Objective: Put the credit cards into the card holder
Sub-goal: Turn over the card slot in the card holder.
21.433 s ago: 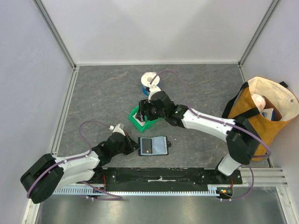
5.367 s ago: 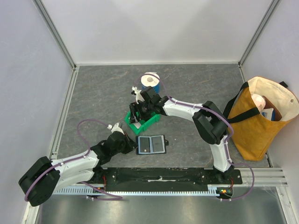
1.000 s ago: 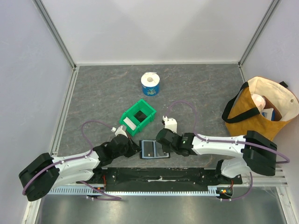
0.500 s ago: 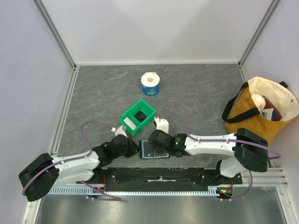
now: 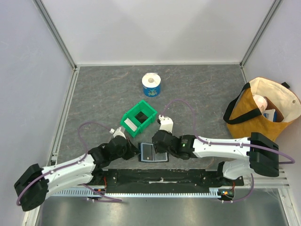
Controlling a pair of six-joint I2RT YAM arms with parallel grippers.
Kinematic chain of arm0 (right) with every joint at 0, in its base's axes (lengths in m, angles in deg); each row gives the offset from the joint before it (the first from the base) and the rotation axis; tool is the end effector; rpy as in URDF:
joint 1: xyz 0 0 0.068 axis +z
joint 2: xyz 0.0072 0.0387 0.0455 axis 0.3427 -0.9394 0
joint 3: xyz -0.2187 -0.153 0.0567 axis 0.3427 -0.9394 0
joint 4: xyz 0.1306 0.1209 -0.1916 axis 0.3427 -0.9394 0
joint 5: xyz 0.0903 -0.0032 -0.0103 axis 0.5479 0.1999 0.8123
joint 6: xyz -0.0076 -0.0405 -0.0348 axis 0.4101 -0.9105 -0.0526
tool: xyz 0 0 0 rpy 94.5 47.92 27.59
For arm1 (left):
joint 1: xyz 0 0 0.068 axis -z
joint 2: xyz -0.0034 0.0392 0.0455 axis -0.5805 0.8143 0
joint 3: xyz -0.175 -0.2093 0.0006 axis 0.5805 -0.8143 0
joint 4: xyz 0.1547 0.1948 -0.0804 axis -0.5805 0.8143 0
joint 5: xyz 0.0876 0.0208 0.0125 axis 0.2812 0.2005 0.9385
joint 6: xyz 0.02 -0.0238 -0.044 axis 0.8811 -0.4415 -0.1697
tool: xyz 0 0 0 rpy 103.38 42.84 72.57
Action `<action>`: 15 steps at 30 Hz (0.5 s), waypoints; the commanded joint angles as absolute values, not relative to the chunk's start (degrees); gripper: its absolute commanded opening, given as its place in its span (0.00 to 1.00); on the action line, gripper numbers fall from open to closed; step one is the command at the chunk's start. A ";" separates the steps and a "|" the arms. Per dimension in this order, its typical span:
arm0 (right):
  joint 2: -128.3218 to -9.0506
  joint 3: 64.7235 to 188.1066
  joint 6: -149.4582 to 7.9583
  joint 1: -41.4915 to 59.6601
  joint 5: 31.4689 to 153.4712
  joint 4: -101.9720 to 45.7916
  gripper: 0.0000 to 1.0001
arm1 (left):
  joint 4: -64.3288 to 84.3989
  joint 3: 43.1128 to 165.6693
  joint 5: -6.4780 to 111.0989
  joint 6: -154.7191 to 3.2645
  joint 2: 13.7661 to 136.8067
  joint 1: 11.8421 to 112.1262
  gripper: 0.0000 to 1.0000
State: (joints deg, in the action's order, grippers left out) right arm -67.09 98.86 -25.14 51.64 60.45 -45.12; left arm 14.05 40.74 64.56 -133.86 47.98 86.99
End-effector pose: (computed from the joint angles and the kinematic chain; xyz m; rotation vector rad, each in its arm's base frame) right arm 0.1026 0.2631 0.2162 -0.2096 2.3876 0.5466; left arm 0.0970 -0.1180 0.1277 -0.4358 2.4701 -0.9416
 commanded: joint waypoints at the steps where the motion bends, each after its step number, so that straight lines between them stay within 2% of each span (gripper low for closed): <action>1: -66.54 101.14 -22.11 51.94 52.23 -50.16 0.00 | 26.88 49.25 66.28 -132.27 41.12 87.34 0.02; 8: -64.42 100.62 -21.84 51.94 49.59 -51.57 0.00 | 32.18 56.04 66.28 -130.07 44.43 88.39 0.02; 15: -61.70 99.56 -20.79 51.94 48.71 -52.10 0.00 | 30.15 54.19 66.02 -132.09 48.31 89.36 0.02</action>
State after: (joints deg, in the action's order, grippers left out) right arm -64.73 98.90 -22.80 51.75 52.34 -51.18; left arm 29.98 54.31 65.68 -132.31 47.63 88.39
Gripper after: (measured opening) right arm 0.010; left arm 0.032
